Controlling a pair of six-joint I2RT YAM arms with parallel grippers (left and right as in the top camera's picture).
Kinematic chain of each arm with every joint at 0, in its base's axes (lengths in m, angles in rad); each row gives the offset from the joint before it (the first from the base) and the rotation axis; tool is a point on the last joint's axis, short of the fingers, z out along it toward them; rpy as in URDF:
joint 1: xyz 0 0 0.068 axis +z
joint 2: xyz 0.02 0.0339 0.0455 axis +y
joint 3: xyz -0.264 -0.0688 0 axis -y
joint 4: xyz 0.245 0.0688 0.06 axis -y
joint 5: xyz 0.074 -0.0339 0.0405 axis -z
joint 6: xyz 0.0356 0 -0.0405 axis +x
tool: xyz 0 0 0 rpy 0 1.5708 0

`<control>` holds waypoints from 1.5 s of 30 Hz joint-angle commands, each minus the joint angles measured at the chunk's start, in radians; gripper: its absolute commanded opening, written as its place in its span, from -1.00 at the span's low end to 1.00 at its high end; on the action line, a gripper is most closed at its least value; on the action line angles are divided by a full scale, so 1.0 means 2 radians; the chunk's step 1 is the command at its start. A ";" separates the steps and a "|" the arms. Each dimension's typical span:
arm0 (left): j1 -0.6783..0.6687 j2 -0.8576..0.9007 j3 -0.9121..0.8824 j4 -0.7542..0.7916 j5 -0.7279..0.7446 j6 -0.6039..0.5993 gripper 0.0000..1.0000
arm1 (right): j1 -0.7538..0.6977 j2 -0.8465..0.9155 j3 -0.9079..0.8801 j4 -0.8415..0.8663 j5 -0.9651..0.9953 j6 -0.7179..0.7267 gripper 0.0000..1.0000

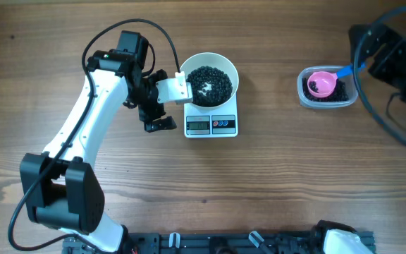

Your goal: Scoop item into bowl and weigh 150g on scale

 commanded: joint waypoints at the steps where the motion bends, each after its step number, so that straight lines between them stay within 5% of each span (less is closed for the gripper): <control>1: 0.002 0.002 -0.003 0.000 0.012 0.010 1.00 | 0.002 -0.037 -0.001 -0.009 0.003 0.003 1.00; 17: 0.002 0.002 -0.003 0.000 0.012 0.010 1.00 | 0.002 -0.219 -0.001 -0.025 0.003 0.003 0.99; 30: 0.002 0.002 -0.003 0.000 0.012 0.010 1.00 | 0.025 -0.311 -0.002 -0.328 0.044 0.005 0.99; 34: 0.002 0.002 -0.003 0.000 0.012 0.010 1.00 | 0.025 -0.324 -0.002 -0.303 0.108 0.005 0.99; 37: 0.002 0.002 -0.003 0.000 0.012 0.010 1.00 | 0.028 -0.334 -0.002 -0.254 0.199 0.002 0.31; 38: 0.002 0.002 -0.003 0.000 0.012 0.010 1.00 | 0.032 -0.339 -0.002 -0.242 0.221 0.007 0.40; 39: 0.002 0.002 -0.003 0.000 0.012 0.010 1.00 | 0.037 -0.343 -0.002 -0.236 0.221 0.023 0.87; 40: 0.002 0.002 -0.003 0.000 0.012 0.010 1.00 | 0.042 -0.348 -0.002 -0.237 0.221 0.048 0.99; 45: 0.002 0.002 -0.003 0.000 0.012 0.010 1.00 | 0.072 -0.379 -0.002 -0.232 0.259 0.119 1.00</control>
